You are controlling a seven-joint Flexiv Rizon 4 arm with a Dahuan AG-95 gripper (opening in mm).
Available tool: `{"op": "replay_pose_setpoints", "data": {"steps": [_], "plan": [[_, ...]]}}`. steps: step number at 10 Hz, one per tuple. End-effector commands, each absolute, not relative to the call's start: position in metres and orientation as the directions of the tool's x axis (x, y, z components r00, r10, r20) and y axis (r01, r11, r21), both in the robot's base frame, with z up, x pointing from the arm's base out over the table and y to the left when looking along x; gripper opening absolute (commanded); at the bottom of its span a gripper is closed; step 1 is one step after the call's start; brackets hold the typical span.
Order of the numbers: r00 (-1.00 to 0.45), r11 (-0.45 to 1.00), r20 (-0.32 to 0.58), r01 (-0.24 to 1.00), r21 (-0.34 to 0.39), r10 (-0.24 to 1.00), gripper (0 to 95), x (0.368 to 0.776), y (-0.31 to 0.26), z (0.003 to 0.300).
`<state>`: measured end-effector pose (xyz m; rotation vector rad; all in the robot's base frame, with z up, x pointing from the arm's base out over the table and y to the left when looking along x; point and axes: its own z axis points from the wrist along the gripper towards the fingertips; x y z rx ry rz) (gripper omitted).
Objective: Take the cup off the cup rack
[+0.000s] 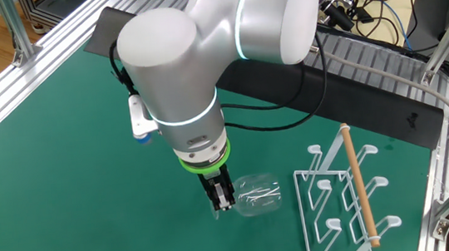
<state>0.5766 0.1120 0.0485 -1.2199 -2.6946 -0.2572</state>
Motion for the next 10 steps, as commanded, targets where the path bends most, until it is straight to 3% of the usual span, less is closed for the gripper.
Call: {"op": "replay_pose_setpoints", "data": {"steps": [1, 4, 6, 7, 8, 9, 10], "plan": [[-0.650, 0.649, 0.221, 0.756, 0.087, 0.727, 19.0, 0.5759, 0.1118, 0.0456], [-0.654, 0.654, 0.213, 0.752, 0.080, 0.726, 19.0, 0.5756, 0.1118, 0.0442], [-0.659, 0.662, 0.215, 0.746, 0.072, 0.720, 57.0, 0.5753, 0.1116, 0.0448], [-0.664, 0.667, 0.216, 0.742, 0.070, 0.716, 57.0, 0.5749, 0.1113, 0.0455], [-0.668, 0.671, 0.218, 0.738, 0.069, 0.712, 76.0, 0.5736, 0.1104, 0.0481], [-0.672, 0.675, 0.218, 0.734, 0.070, 0.708, 76.0, 0.5729, 0.1098, 0.0498], [-0.687, 0.691, 0.218, 0.720, 0.071, 0.693, 57.0, 0.5712, 0.1081, 0.0538]]}}
